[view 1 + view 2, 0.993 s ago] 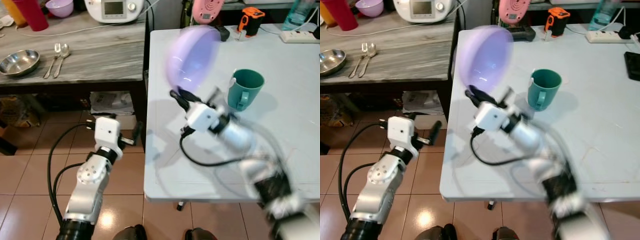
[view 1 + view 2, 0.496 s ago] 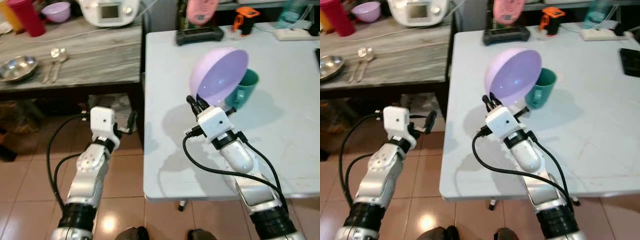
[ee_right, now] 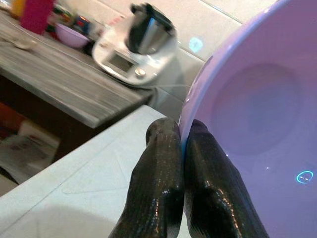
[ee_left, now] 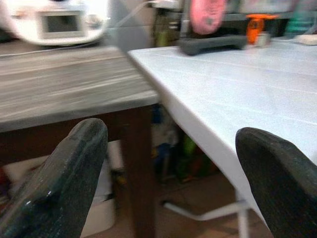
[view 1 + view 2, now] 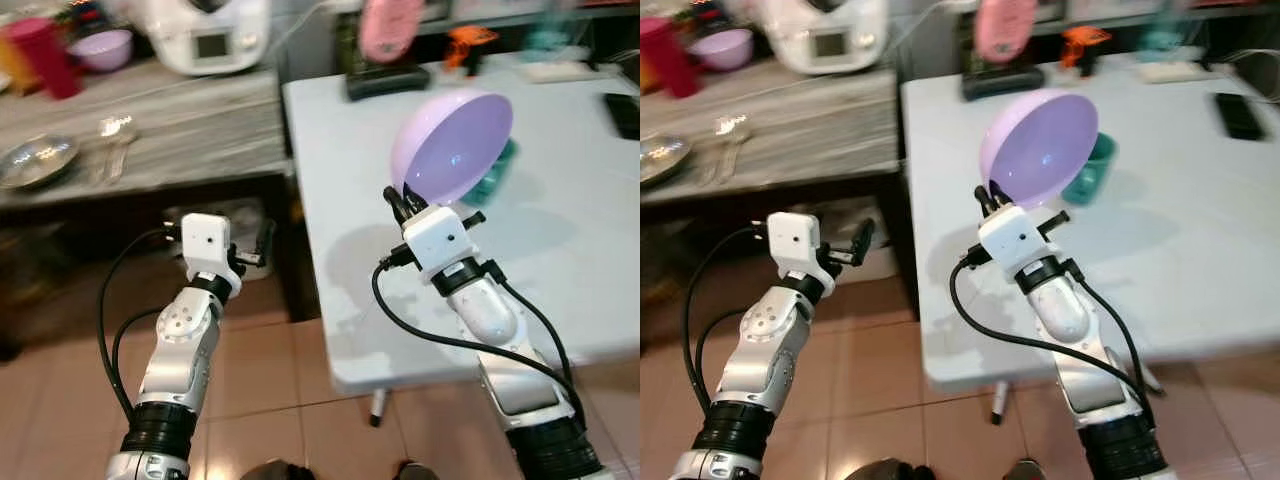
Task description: Setting the table
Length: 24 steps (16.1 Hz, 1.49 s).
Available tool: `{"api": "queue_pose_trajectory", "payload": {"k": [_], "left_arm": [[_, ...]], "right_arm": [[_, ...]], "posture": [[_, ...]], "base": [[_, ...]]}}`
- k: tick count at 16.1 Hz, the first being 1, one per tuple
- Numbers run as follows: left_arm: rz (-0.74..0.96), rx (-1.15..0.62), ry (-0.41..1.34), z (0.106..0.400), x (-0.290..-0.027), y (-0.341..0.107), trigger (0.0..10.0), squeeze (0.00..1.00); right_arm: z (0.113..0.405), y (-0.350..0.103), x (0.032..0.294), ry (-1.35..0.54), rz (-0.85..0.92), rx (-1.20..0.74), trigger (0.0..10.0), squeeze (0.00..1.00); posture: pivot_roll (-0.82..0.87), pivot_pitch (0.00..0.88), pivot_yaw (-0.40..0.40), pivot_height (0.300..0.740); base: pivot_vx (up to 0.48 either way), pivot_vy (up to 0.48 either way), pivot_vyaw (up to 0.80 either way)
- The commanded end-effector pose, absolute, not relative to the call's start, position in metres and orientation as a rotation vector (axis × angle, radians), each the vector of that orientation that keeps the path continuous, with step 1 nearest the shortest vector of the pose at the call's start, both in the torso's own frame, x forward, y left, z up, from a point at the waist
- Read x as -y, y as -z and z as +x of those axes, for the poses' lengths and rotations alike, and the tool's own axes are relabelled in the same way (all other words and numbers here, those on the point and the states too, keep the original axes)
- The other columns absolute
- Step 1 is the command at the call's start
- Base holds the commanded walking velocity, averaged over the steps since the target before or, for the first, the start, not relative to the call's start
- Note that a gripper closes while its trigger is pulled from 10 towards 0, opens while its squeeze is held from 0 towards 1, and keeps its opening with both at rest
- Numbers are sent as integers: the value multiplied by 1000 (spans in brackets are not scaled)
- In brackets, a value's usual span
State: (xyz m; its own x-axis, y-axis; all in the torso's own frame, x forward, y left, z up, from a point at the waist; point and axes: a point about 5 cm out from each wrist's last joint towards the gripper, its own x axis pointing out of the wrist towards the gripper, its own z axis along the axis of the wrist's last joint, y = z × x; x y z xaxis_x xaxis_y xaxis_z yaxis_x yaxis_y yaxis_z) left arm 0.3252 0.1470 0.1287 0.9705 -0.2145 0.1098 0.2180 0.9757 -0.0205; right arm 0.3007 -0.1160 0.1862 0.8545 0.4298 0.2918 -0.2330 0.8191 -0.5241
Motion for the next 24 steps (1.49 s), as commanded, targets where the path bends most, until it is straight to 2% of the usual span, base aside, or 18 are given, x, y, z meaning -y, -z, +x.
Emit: {"api": "queue_pose_trajectory", "payload": {"k": [1, 3, 12, 24], "left_arm": [[-22, 109, 208, 325, -152, -129, 10000, 0], [-24, 110, 206, 325, -152, -128, 10000, 0], [-34, 110, 221, 325, -144, -127, 10000, 0], [-32, 110, 224, 328, -141, -127, 10000, 0]], "right_arm": [[298, -193, 110, -381, -493, 447, 10000, 0], [297, -192, 109, -385, -491, 441, 10000, 0], [295, -193, 114, -373, -493, 428, 10000, 0], [292, -191, 111, -391, -505, 433, 10000, 0]], "posture": [[-230, 98, 95, 740], [-230, 100, 95, 740], [-237, 107, 98, 740], [-239, 105, 99, 740]], "base": [[0, 480, 0], [0, 480, 0], [0, 480, -494], [0, 480, 65]]}}
